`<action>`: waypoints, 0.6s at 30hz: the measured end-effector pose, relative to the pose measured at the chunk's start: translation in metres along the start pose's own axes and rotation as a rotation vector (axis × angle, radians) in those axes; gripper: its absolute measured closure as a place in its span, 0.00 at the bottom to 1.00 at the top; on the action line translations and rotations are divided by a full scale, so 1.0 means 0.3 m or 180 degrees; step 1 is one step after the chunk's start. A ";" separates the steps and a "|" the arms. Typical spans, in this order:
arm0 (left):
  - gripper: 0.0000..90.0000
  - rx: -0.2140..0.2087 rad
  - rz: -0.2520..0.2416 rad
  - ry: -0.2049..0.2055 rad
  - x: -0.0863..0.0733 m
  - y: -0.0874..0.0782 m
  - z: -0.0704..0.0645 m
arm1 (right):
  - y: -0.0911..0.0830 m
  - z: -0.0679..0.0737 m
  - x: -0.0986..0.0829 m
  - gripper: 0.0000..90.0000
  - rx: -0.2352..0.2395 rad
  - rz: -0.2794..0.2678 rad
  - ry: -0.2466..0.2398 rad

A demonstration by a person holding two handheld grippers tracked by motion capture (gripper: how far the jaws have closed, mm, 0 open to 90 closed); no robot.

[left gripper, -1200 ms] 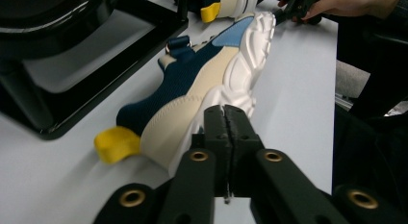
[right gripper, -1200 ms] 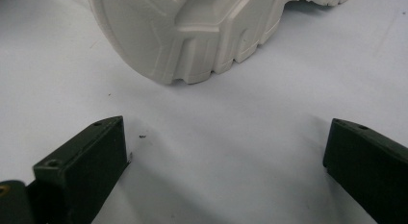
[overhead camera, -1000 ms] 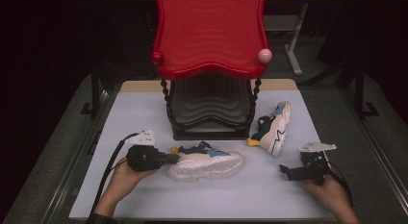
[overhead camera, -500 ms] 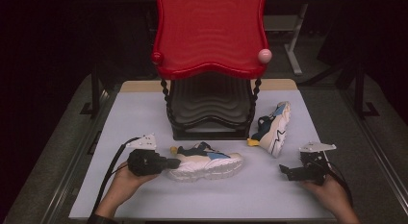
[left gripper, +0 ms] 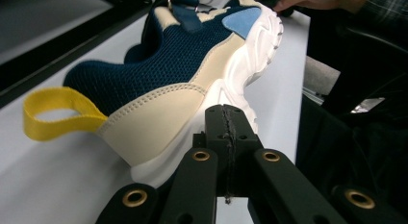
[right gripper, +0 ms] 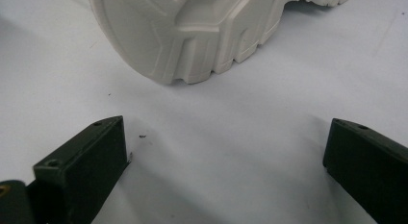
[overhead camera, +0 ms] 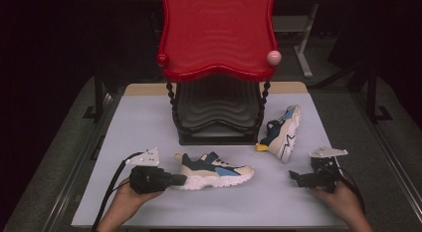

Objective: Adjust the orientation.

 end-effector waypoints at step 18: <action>1.00 -0.0443 0.0277 -0.0088 -0.104 0.011 -0.078 | 0.000 0.000 0.000 0.01 0.0001 0.0001 0.0004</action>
Point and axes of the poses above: each handheld gripper's, and its own axes: y roughly forward along the jaws, x roughly out of its top, z roughly to its left, the point moved 5 cm from there along y, roughly forward along the jaws, and after that the axes turned 13 degrees about -z, right-handed, at the moved point
